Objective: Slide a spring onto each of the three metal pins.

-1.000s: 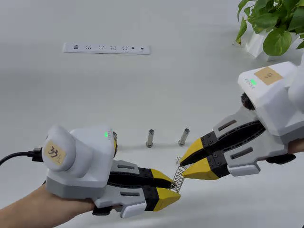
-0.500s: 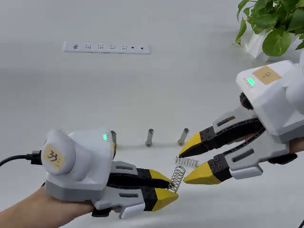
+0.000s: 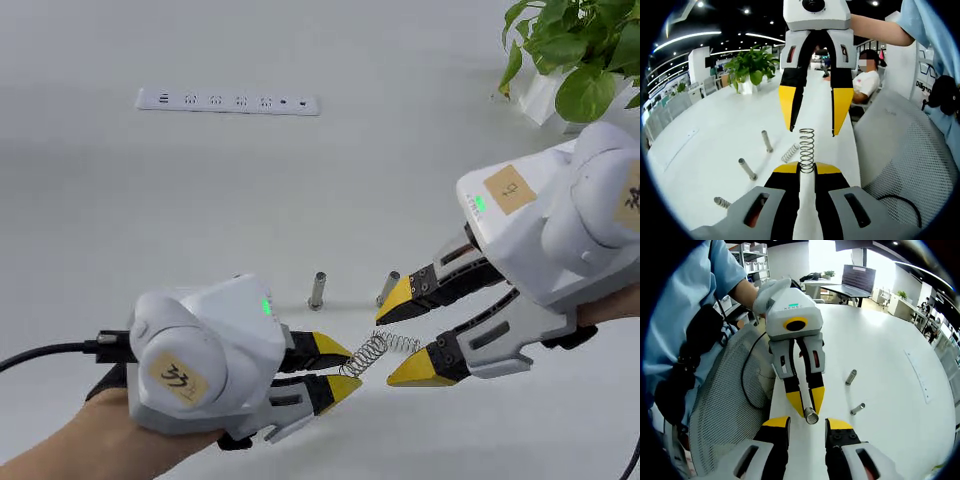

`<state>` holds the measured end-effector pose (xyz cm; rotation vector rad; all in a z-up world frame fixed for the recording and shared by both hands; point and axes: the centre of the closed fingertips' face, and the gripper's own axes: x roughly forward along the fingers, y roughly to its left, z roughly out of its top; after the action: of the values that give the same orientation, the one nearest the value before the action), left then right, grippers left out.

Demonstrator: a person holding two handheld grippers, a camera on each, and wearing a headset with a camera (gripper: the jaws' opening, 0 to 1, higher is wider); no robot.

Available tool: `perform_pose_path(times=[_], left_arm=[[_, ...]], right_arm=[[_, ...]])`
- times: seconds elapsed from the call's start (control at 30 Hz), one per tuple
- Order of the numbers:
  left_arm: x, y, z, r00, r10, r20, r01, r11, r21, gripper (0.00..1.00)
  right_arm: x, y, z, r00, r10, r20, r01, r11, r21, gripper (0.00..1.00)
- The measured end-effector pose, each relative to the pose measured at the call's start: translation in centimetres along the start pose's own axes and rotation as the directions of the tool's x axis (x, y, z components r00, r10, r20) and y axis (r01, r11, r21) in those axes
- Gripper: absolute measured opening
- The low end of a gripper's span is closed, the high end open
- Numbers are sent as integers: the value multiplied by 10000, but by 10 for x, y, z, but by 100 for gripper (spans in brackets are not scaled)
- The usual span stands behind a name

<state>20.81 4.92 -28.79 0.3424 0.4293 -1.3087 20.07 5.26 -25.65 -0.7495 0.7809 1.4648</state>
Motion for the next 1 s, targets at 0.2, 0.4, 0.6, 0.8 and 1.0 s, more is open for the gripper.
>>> perform_pose_path(times=[0.2, 0.4, 0.6, 0.8, 1.0], left_arm=[[3, 1, 1, 10000, 20, -57, -20, 10000, 84, 6], [4, -3, 1, 9999, -151, -72, 152, 9998, 134, 6], [3, -5, 1, 9997, -240, -72, 241, 9996, 158, 6], [3, -5, 5, 9995, -276, 169, 277, 9996, -84, 6], [2, -7, 9, 9988, -321, 359, 328, 9993, -181, 6]], right_arm=[[8, 1, -2, 9993, 191, -328, -198, 9995, -228, 21], [15, 2, -5, 9973, 444, -578, -467, 9981, -394, 16], [20, 3, -8, 9950, 612, -784, -653, 9965, -517, 13], [21, 4, -7, 9942, 734, -789, -778, 9955, -533, 10], [21, 5, -7, 9939, 770, -793, -813, 9953, -528, 8]])
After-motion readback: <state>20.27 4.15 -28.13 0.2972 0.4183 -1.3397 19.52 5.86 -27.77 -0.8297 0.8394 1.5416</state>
